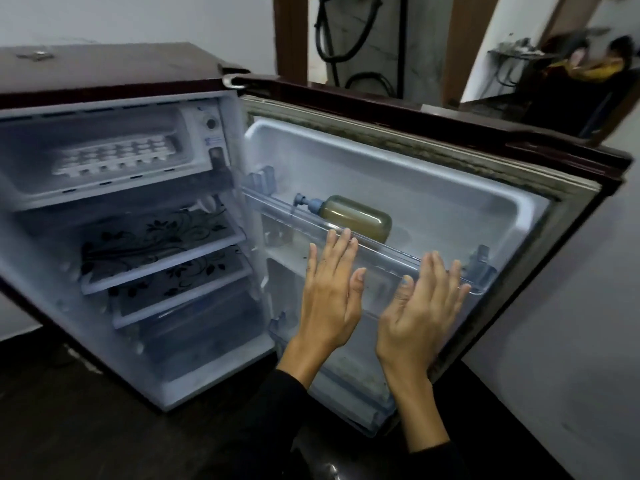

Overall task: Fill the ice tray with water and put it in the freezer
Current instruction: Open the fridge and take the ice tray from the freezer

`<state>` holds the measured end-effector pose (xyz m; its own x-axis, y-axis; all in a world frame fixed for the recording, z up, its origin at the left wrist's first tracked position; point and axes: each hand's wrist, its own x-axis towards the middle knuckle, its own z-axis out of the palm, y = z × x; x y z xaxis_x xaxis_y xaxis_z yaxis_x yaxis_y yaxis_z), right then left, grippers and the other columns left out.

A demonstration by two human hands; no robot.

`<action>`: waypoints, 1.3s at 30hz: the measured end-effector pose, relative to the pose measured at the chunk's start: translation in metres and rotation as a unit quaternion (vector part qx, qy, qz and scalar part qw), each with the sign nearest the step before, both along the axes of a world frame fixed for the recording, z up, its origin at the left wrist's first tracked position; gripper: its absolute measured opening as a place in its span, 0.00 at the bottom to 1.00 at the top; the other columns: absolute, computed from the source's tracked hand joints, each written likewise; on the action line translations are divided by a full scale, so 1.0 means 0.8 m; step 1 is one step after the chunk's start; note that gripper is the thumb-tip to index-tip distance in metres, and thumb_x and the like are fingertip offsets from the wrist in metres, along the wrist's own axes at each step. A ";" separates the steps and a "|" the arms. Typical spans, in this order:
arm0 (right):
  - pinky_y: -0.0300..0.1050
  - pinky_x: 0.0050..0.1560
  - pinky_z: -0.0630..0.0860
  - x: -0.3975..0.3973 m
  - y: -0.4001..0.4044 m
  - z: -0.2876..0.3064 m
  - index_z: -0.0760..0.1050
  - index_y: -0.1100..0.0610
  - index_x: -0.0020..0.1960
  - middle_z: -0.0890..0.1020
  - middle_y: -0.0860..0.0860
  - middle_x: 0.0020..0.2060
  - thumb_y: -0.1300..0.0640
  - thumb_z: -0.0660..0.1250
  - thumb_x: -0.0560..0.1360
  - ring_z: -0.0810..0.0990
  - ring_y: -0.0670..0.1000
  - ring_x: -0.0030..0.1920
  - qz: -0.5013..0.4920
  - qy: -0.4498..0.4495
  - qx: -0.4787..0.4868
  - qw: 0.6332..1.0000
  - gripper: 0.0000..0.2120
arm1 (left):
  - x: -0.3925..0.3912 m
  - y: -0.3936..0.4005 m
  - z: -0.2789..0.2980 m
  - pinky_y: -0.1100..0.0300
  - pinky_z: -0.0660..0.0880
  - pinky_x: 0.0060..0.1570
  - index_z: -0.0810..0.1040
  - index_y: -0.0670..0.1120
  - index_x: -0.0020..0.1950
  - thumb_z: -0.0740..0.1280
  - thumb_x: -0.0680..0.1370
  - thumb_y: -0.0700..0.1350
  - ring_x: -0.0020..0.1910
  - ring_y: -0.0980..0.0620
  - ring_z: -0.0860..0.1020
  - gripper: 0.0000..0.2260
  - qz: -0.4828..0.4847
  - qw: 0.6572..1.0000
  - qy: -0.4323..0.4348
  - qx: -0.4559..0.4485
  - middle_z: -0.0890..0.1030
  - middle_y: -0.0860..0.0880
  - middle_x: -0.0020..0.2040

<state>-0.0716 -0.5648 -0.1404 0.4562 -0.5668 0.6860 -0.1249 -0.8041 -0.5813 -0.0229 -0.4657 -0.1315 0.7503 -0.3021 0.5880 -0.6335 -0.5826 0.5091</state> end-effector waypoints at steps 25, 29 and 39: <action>0.44 0.67 0.66 0.385 0.339 0.064 0.62 0.58 0.74 0.69 0.54 0.71 0.49 0.55 0.82 0.69 0.52 0.70 0.494 0.181 0.274 0.805 0.23 | 0.259 0.404 0.049 0.65 0.62 0.58 0.61 0.44 0.75 0.53 0.84 0.50 0.68 0.49 0.68 0.21 0.387 0.836 0.180 -0.344 0.69 0.46 0.72; 0.45 0.64 0.66 0.459 0.370 0.051 0.64 0.59 0.74 0.70 0.56 0.70 0.50 0.57 0.82 0.70 0.57 0.69 0.477 0.206 0.280 0.807 0.23 | 0.317 0.446 0.046 0.62 0.65 0.54 0.63 0.42 0.74 0.53 0.84 0.49 0.58 0.51 0.72 0.21 0.406 0.841 0.177 -0.312 0.73 0.48 0.61; 0.52 0.61 0.72 0.591 0.413 0.017 0.65 0.66 0.70 0.75 0.65 0.63 0.51 0.57 0.82 0.75 0.63 0.63 0.431 0.221 0.184 0.855 0.23 | 0.413 0.510 0.041 0.56 0.68 0.55 0.62 0.36 0.73 0.54 0.82 0.39 0.61 0.40 0.74 0.19 0.443 0.852 0.164 -0.225 0.75 0.36 0.63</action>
<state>0.4009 -0.2346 -0.1264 0.9822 -0.0284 0.1857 0.1494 -0.4811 -0.8639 0.3079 -0.0574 -0.0985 0.7128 0.6693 0.2097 0.1724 -0.4570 0.8726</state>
